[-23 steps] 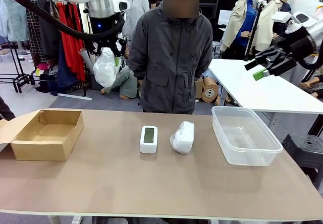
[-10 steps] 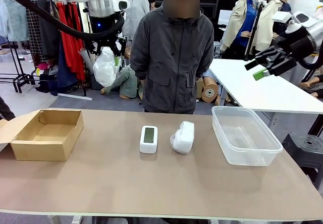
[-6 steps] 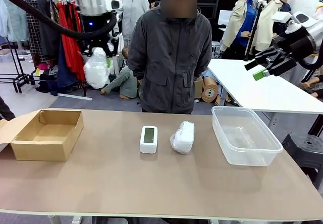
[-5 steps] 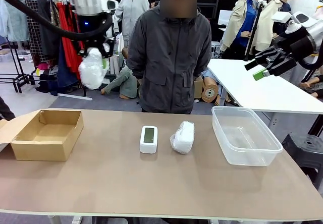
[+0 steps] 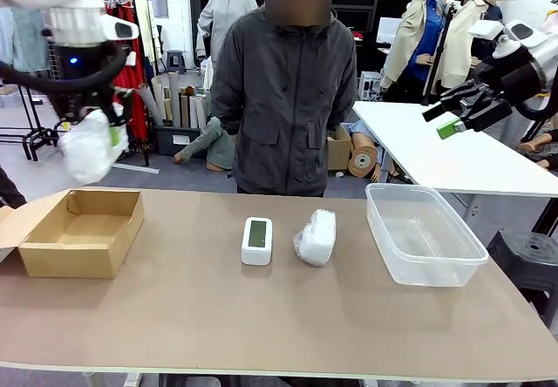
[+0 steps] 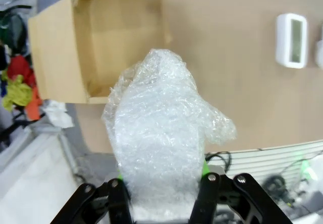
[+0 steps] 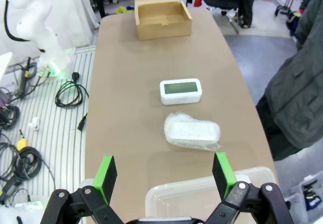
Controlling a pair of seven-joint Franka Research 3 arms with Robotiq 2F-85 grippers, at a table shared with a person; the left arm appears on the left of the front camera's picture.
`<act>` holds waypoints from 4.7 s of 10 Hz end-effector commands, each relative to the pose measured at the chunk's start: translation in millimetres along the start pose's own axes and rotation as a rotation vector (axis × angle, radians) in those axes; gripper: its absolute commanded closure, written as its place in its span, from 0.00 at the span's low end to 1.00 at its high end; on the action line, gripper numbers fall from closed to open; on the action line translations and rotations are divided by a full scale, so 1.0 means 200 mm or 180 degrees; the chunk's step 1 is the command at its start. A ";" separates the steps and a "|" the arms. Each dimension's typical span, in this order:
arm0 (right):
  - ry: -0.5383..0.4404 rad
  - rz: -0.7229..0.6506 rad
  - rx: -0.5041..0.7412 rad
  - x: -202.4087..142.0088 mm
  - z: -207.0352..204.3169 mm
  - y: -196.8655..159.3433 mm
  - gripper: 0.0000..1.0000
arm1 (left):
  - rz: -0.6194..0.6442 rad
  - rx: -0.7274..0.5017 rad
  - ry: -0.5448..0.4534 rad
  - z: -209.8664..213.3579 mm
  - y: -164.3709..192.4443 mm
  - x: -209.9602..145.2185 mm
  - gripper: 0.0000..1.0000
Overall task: Separate and place wrapped and unwrapped clocks.
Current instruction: If the picked Digital clock is wrapped, place it in the Package Box ; if not, place it in the Organizing box.
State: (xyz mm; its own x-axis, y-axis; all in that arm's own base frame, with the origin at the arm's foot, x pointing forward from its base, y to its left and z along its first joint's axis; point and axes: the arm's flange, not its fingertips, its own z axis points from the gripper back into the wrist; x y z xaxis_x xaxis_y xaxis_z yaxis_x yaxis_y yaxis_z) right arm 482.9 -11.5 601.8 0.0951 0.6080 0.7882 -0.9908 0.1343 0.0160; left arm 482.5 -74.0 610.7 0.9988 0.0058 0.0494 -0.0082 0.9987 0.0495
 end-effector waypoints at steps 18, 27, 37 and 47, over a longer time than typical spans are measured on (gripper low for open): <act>-0.0009 0.0014 0.0005 0.01 0.00 0.00 0.00 | -0.0293 0.0512 -0.0351 -0.49 0.40 0.26 1.00; -0.0009 0.0014 0.0005 0.01 0.00 0.00 0.00 | -0.0296 0.0268 -0.0242 -0.90 0.57 0.44 1.00; -0.0009 0.0014 0.0005 0.01 0.00 0.00 0.00 | -0.0312 0.0161 -0.0126 -1.05 0.51 0.46 1.00; -0.0009 0.0014 0.0005 0.01 0.00 0.00 0.00 | -0.0229 0.0371 -0.0013 -1.21 0.56 0.49 1.00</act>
State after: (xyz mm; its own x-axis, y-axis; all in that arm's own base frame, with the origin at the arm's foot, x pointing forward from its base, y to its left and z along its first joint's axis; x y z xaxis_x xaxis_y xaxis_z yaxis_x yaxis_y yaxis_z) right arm 482.8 -11.7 601.8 0.0953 0.6081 0.7881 -0.9908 0.1347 0.0158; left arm 589.7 46.4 380.3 0.9963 -0.0801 0.0320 0.0747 0.9867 0.1445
